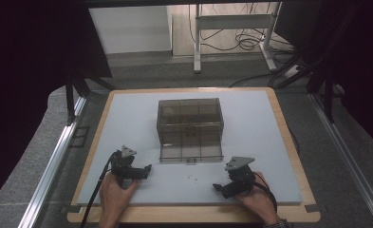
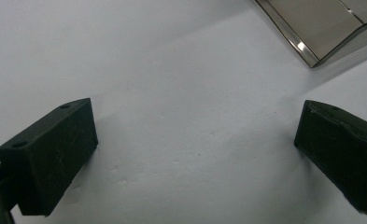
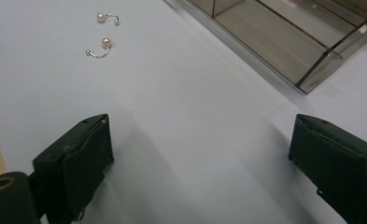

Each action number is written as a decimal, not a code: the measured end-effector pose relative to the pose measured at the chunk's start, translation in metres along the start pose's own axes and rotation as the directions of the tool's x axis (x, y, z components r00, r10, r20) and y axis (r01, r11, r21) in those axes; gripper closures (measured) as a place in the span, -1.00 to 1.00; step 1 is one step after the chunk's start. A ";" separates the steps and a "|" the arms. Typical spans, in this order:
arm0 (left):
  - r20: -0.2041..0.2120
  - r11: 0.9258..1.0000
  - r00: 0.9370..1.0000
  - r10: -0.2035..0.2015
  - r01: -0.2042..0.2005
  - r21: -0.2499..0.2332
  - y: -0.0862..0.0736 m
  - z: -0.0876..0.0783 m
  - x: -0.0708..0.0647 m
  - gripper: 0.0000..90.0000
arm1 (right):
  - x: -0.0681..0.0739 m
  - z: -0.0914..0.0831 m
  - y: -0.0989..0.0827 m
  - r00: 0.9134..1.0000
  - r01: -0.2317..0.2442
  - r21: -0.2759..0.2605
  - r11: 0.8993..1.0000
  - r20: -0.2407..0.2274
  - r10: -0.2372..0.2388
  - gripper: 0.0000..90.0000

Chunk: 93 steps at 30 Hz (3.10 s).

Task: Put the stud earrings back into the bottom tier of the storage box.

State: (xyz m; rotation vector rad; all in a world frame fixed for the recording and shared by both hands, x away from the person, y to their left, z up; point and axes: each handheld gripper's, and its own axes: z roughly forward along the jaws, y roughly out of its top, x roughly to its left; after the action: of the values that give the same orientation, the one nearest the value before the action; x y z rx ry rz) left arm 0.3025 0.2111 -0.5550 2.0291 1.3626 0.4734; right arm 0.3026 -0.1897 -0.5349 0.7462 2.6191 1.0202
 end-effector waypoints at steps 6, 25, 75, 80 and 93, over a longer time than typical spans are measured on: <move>0.001 1.000 1.000 -0.004 0.004 -0.003 0.000 0.000 0.000 -1.00 | -0.001 -0.004 0.004 1.000 -0.013 0.013 1.000 -0.014 0.014 -0.74; 0.000 1.000 1.000 0.000 0.000 0.000 0.000 0.000 0.000 -1.00 | 0.002 -0.004 0.026 0.998 0.004 0.093 0.996 -0.058 0.001 -0.33; 0.000 1.000 1.000 -0.004 0.004 -0.003 0.000 0.000 0.000 -1.00 | 0.019 0.036 0.087 0.967 0.181 0.261 0.948 -0.224 -0.123 0.76; 0.000 1.000 1.000 0.000 0.000 0.001 0.000 0.000 0.000 -1.00 | 0.025 0.041 0.094 0.959 0.212 0.277 0.937 -0.244 -0.145 0.77; 0.001 1.000 1.000 0.004 -0.004 0.005 0.000 0.000 0.000 -1.00 | 0.037 0.051 0.103 0.951 0.270 0.342 0.900 -0.242 -0.193 0.78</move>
State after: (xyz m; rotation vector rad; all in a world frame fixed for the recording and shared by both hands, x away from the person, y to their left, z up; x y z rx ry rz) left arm 0.3026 0.2117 -0.5547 2.0358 1.3610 0.4714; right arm 0.3294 -0.0763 -0.5027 0.3945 3.0341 0.5618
